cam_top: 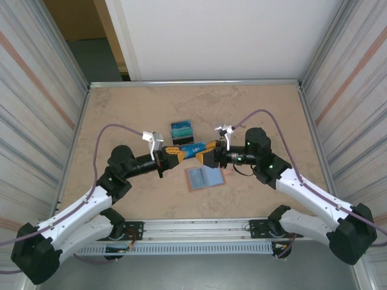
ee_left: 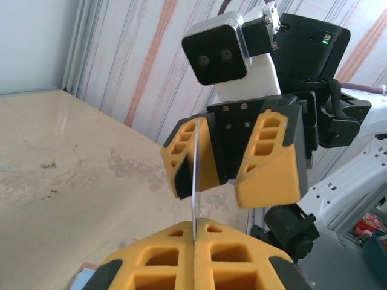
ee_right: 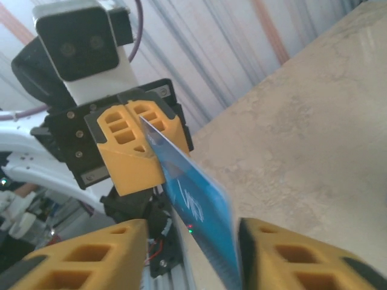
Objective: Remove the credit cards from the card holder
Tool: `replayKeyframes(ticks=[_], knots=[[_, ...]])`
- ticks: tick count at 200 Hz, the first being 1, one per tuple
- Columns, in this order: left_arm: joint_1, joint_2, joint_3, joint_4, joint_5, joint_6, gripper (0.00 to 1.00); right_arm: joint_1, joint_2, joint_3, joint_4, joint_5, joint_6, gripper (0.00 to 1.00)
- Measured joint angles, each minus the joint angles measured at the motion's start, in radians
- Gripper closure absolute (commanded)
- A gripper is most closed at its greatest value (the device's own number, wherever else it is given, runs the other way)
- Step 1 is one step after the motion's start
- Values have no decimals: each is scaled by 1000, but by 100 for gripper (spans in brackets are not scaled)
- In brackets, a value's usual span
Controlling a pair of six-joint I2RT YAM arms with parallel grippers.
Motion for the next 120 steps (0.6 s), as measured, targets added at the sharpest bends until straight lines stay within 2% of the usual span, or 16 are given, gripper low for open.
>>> replayKeyframes(ticks=[21,29,52,88,97,120], knots=[[0,8,0,13,8,-10,100,6,16,9,5,-25,-5,86],[0,8,0,14,11,-11,100,6,16,10,6,-29,-5,100],[2,7,2,7,14,-14,100,8,10,11,2,-35,-14,100],[3,0,23,-50,6,4,47,17,-39,11,-25,-21,-32,100],[3,-5,32,-83,1,23,42,16,-57,12,-36,-14,-42,100],[3,-27,87,-213,-16,97,37,17,-85,17,-79,6,-69,100]])
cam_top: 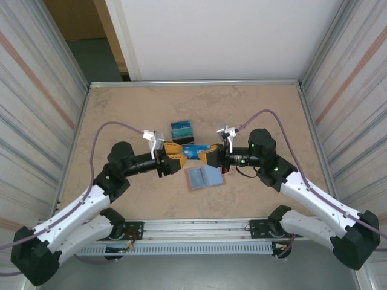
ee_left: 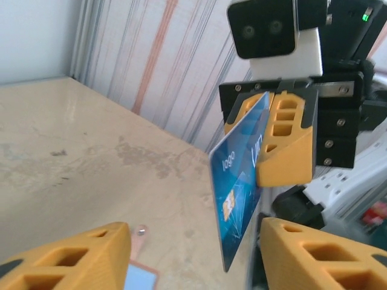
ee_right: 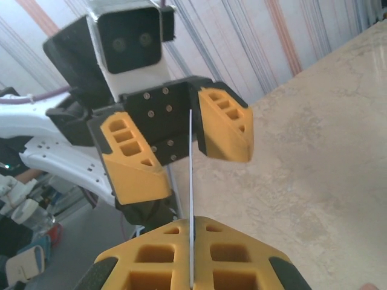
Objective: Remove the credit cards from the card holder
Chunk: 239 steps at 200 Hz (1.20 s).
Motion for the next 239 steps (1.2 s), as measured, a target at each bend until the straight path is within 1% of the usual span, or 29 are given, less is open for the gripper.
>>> replayKeyframes(ticks=[7,47,85,122,154,168,183,195,200,204,210,216,233,239], knots=[[0,-6,29,-48,-10,35,35,1,-5,2,-17,4,-8,100],[0,0,249,-341,-67,235,35,0,-15,20,-113,26,-53,100],[0,116,441,-565,-47,390,37,1,-24,32,-151,27,-72,100],[-8,216,510,-674,6,494,38,1,-24,32,-171,26,-84,100],[-14,278,555,-724,56,576,39,2,-21,37,-183,22,-88,100],[-14,307,576,-740,82,610,42,2,-18,45,-190,21,-88,100],[-14,338,596,-755,110,636,48,2,-12,51,-189,18,-88,100],[-15,364,611,-768,128,655,59,2,-10,51,-190,16,-88,100],[-15,373,616,-774,135,667,61,2,-9,51,-190,15,-88,100],[-16,380,621,-779,140,668,66,2,-8,51,-190,15,-88,100],[-16,391,626,-785,148,675,68,2,-8,51,-191,15,-88,100],[-16,402,632,-791,156,684,74,2,-8,52,-192,16,-88,100],[-16,422,648,-814,192,711,100,1,-7,52,-203,32,-88,100],[-16,425,652,-827,203,714,100,-1,-7,52,-209,36,-89,100]])
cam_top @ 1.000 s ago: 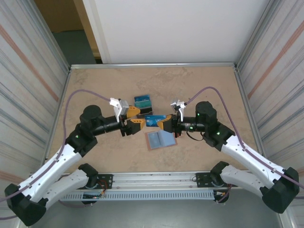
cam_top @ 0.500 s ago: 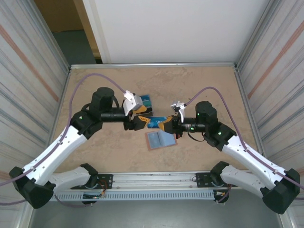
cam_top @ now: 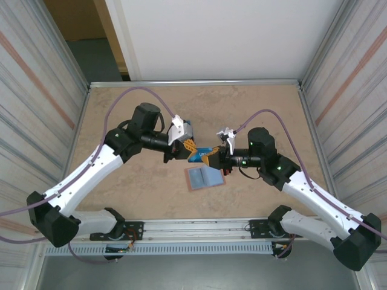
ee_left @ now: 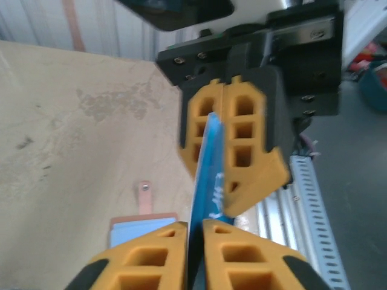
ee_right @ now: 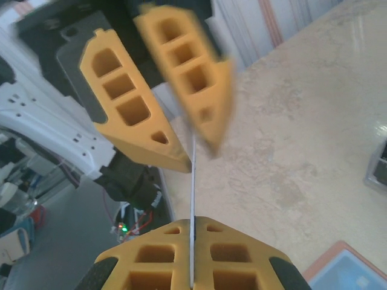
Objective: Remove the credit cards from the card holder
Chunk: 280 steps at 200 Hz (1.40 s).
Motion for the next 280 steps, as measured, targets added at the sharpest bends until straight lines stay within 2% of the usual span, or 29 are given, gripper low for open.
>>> replayKeyframes(ticks=[9,18,39,49,63,98,148,178,238,280], knots=[[-1,3,5,-11,6,7,100,-2,0,0,-6,5,-5,100],[-1,5,6,-12,11,14,100,-2,-1,0,-6,11,-8,94],[-1,12,7,-10,10,33,100,-2,-2,0,-13,37,-22,64],[-1,14,7,-10,8,42,100,-2,-4,0,-16,52,-22,45],[13,14,3,1,-2,55,100,-2,-15,0,-23,76,-24,35],[77,13,-39,43,-50,93,100,-10,-68,0,-43,181,-22,0],[224,19,-160,210,-134,144,100,-11,-149,-37,-36,331,-21,1],[282,116,-180,344,-151,188,100,-11,-124,-37,-58,402,-21,1],[338,378,-111,426,-162,269,100,31,-3,-34,-152,618,51,1],[349,450,-39,431,-149,311,100,63,36,-34,-186,748,115,1]])
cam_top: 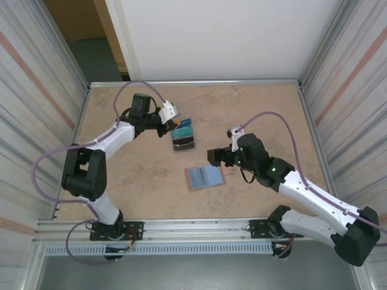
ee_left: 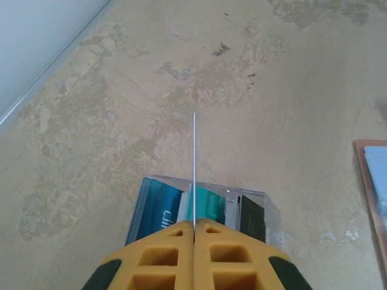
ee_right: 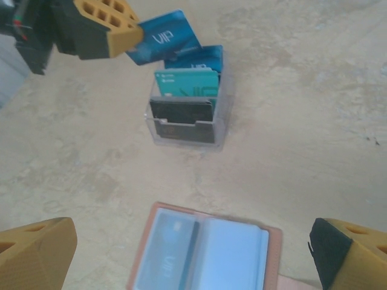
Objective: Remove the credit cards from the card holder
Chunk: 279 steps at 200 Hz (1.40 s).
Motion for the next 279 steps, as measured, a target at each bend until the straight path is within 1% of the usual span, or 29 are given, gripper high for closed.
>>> replayKeyframes(ticks=[46,80,112,165,232,244,265,269,276,279], knots=[[4,67,34,-3,9,42,100,19,31,0,-30,77,56,1],[5,134,84,-27,8,76,100,39,61,0,-34,107,83,1],[8,161,106,-45,8,96,100,54,61,0,-37,130,103,1],[32,192,131,-51,8,105,100,59,61,0,-37,143,121,1],[37,240,177,-79,9,120,100,60,61,0,-41,153,127,1],[37,245,177,-85,8,120,95,60,61,0,-41,153,127,1],[37,247,177,-92,-2,119,91,60,61,0,-43,153,127,1],[37,247,177,-92,-4,119,87,60,62,0,-44,153,127,1],[37,247,177,-92,-9,119,84,61,64,0,-47,153,127,1],[37,247,177,-92,-11,119,81,62,65,0,-48,153,127,1]])
